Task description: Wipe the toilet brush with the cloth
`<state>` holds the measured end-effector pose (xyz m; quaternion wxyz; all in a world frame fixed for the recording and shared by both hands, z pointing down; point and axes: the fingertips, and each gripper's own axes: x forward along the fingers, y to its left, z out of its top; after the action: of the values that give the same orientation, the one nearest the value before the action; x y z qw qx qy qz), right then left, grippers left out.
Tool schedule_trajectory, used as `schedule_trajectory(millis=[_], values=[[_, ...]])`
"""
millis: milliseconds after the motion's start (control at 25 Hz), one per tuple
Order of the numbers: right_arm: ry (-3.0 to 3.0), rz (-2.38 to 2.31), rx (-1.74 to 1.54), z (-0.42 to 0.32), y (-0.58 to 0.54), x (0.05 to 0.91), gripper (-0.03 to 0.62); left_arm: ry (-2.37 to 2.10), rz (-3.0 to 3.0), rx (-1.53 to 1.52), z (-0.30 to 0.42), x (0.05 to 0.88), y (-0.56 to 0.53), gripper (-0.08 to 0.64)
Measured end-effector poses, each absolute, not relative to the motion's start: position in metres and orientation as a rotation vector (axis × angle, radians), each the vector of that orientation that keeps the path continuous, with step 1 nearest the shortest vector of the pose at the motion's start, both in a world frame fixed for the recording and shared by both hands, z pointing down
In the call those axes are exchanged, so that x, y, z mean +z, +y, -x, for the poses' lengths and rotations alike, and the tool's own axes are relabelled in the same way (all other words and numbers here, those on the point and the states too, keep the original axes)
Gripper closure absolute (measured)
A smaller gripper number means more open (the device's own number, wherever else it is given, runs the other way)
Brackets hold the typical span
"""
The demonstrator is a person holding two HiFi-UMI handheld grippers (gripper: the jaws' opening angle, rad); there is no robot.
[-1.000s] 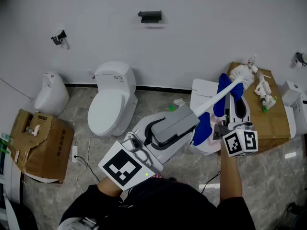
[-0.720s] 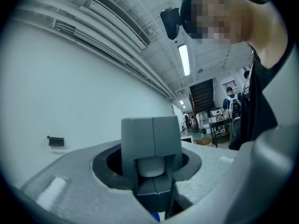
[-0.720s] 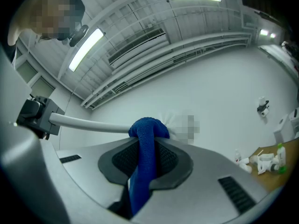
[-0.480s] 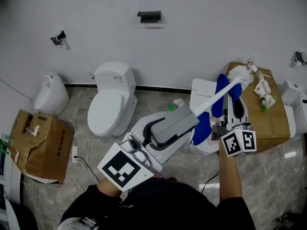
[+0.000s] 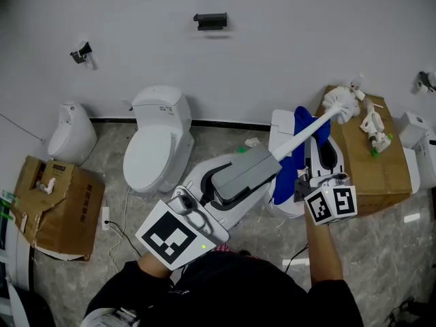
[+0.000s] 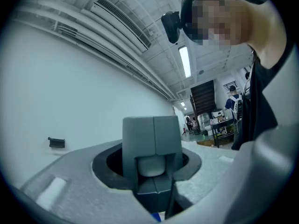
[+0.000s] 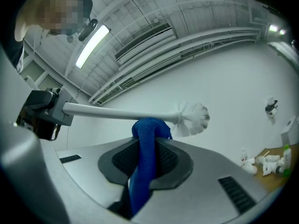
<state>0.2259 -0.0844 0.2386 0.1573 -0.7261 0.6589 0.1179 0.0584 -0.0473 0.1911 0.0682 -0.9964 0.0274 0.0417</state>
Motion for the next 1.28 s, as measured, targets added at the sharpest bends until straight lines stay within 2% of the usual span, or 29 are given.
schedule_trajectory(millis=[1280], values=[[2.256,1.81,0.498,-0.104,-0.104,0.232,0.526,0.067,3.033,0.124,-0.059,0.194,-0.05,0.38]])
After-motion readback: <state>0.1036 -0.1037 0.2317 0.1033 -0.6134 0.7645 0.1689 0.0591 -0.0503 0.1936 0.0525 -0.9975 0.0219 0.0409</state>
